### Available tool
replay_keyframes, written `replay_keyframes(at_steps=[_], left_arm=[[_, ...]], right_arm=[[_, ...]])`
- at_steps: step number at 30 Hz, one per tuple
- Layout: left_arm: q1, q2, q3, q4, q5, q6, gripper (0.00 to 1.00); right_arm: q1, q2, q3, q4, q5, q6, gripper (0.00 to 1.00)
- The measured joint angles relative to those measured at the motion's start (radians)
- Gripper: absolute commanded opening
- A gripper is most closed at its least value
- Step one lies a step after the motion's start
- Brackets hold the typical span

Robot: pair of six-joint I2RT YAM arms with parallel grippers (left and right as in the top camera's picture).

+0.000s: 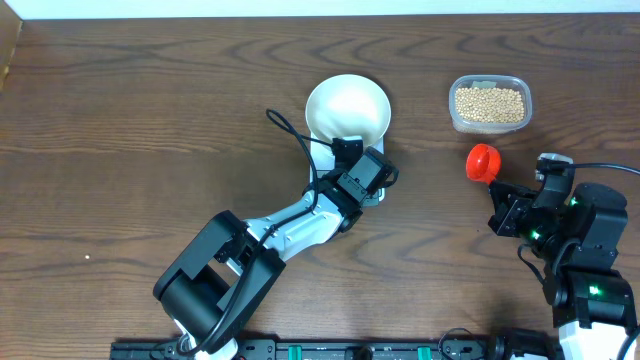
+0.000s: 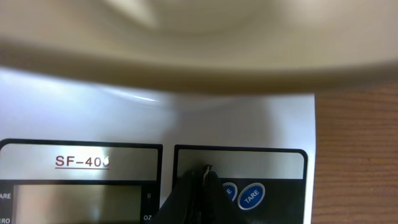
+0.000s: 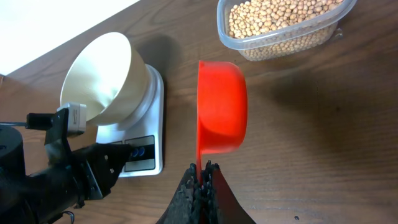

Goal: Scoop item into bowl and weigh 50g on scale

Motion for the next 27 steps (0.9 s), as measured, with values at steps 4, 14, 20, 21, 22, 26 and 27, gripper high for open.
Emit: replay_keyframes(at_steps=[4, 14, 20, 21, 22, 26, 27], left_arm=[[0.000, 0.000, 0.004, -0.013, 0.000, -0.015, 0.07], [0.000, 0.000, 0.008, -0.029, 0.000, -0.030, 0.07], [-0.004, 0.000, 0.014, -0.052, -0.005, -0.051, 0.07], [-0.005, 0.000, 0.014, -0.054, -0.007, -0.052, 0.07], [-0.006, 0.000, 0.014, -0.057, -0.009, -0.052, 0.07], [-0.008, 0.000, 0.015, -0.065, -0.023, -0.055, 0.07], [-0.009, 0.000, 0.015, -0.066, -0.027, -0.055, 0.07]], right_arm=[[0.000, 0.000, 0.000, 0.000, 0.000, 0.000, 0.01], [0.000, 0.000, 0.000, 0.000, 0.000, 0.000, 0.01], [0.000, 0.000, 0.000, -0.001, 0.000, 0.000, 0.01], [0.000, 0.000, 0.000, -0.001, 0.000, 0.000, 0.01], [0.000, 0.000, 0.000, -0.001, 0.000, 0.000, 0.01], [0.000, 0.000, 0.000, -0.003, 0.000, 0.000, 0.01], [0.000, 0.000, 0.000, -0.003, 0.000, 0.000, 0.01]])
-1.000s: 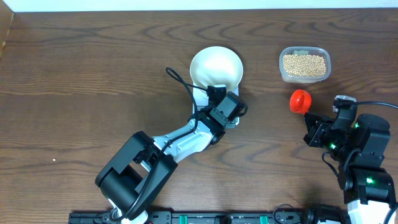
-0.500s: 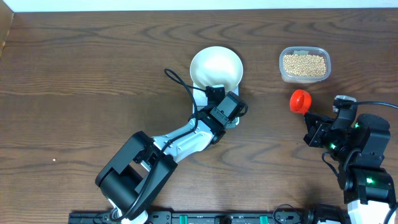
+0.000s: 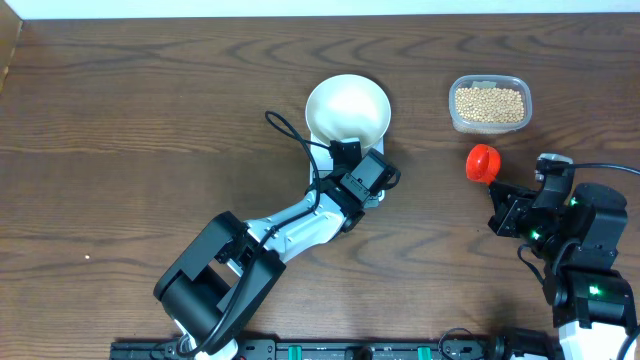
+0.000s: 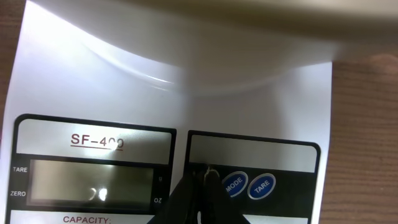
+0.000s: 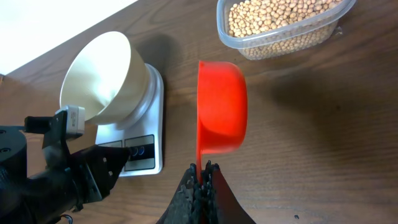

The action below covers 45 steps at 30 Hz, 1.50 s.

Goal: Scoop item into bowl and weigh 50g on scale

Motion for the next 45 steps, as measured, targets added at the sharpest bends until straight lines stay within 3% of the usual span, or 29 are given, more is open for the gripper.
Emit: replay_keyframes(at_steps=[15, 23, 38, 45], left_arm=[[0.001, -0.051, -0.027, -0.043, -0.013, 0.068, 0.07], [0.009, -0.276, -0.048, -0.064, 0.038, 0.092, 0.07], [0.013, -0.560, -0.048, -0.282, 0.058, 0.138, 0.07], [0.116, -0.696, -0.048, -0.360, 0.061, 0.211, 0.07]], right_arm=[[0.000, 0.000, 0.000, 0.000, 0.000, 0.000, 0.01], [0.000, 0.000, 0.000, 0.000, 0.000, 0.000, 0.01], [0.000, 0.000, 0.000, 0.002, 0.000, 0.000, 0.01], [0.000, 0.000, 0.000, 0.036, -0.016, 0.001, 0.01]])
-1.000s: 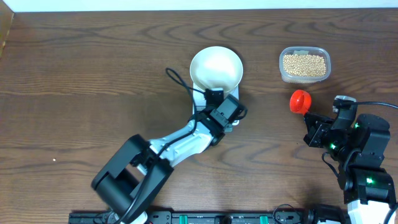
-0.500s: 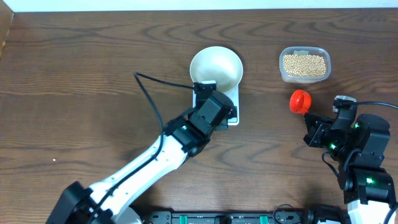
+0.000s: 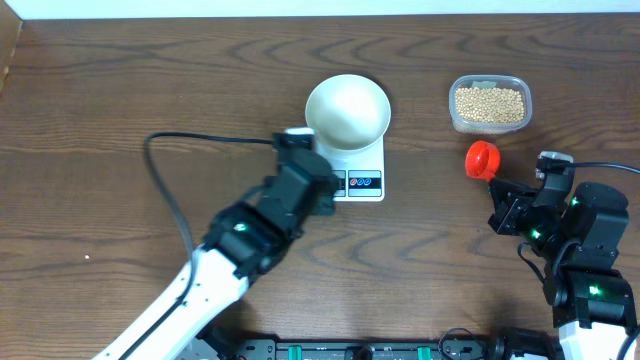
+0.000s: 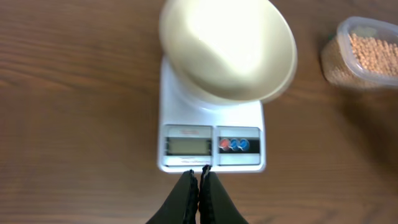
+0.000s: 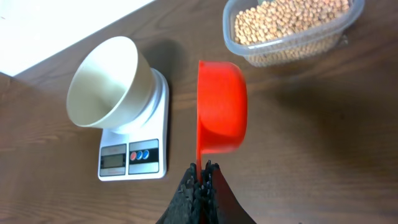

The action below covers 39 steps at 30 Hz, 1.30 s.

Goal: Scoop item into bowl and weigh 50g on scale

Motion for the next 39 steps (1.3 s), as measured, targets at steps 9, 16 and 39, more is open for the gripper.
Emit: replay_keyframes(at_steps=[9, 16, 39], left_arm=[[0.274, -0.094, 0.000, 0.024, 0.000, 0.110, 0.07], [0.524, -0.067, 0.000, 0.172, 0.033, 0.155, 0.07], [0.621, 0.015, 0.000, 0.269, 0.102, 0.215, 0.07]], right_arm=[[0.000, 0.015, 0.034, 0.089, -0.010, 0.032, 0.01], [0.000, 0.169, 0.240, 0.090, 0.026, 0.031, 0.01], [0.000, 0.437, 0.389, 0.094, 0.084, 0.121, 0.01]])
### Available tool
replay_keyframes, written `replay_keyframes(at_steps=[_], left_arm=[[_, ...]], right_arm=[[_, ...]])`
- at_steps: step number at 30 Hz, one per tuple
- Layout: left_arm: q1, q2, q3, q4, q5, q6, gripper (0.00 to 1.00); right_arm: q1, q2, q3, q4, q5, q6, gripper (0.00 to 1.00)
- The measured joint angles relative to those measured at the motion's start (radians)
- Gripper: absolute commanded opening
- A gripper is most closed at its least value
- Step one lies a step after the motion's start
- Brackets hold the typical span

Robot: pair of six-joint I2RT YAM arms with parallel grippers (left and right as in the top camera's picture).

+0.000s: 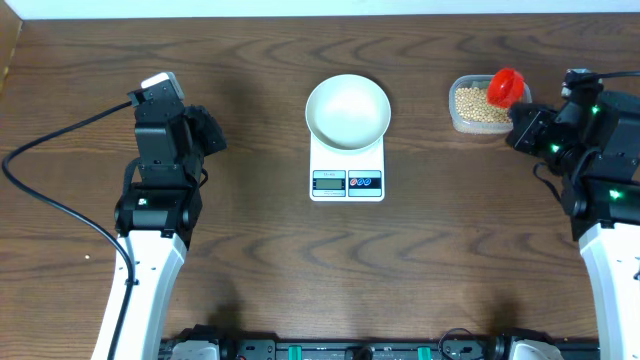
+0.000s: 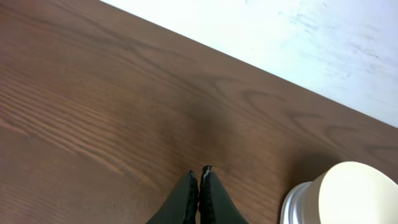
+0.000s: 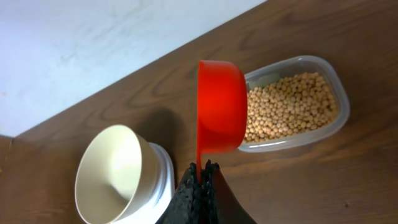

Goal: Scoop item into bowl and weigh 50g on scale

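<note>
A cream bowl (image 1: 347,109) sits empty on the white scale (image 1: 347,181) at mid-table. A clear tub of beans (image 1: 478,105) stands to its right. My right gripper (image 1: 522,116) is shut on the handle of a red scoop (image 1: 505,87), which hangs over the tub's right part. In the right wrist view the scoop (image 3: 221,113) is held on edge between the bowl (image 3: 114,172) and the beans (image 3: 291,114), the gripper (image 3: 202,165) clamping its handle. My left gripper (image 2: 199,171) is shut and holds nothing, over bare wood, far left of the bowl (image 2: 348,191).
The left arm (image 1: 160,170) stands at the table's left side, its cable trailing off to the left edge. The right arm (image 1: 600,170) runs along the right edge. The table's far edge meets a white wall (image 2: 298,43).
My left arm has withdrawn from in front of the scale to the table's left side. My right gripper has carried the red scoop from beside the tub to above it.
At first my shut left gripper was down on the scale's button panel, while the right held the scoop below the tub. The left then stood back from the scale, its display showing. Now it is far left and the scoop is over the beans.
</note>
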Motion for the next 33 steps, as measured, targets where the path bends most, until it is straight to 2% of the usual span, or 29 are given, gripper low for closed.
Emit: replay_keyframes(at_steps=[7, 13, 23, 33], left_arm=[[-0.002, 0.000, 0.000, 0.000, 0.008, -0.027, 0.07], [-0.060, 0.012, 0.000, -0.011, 0.058, -0.033, 0.07], [-0.341, 0.027, 0.000, -0.112, 0.093, -0.098, 0.08], [-0.579, 0.047, 0.000, -0.155, 0.105, -0.188, 0.07]], right_arm=[[0.000, 0.000, 0.057, -0.122, 0.048, -0.002, 0.01], [0.000, 0.000, 0.071, -0.241, 0.066, -0.079, 0.01], [0.000, -0.008, 0.071, -0.332, 0.056, -0.169, 0.01], [0.000, -0.070, 0.071, -0.344, 0.008, -0.177, 0.01]])
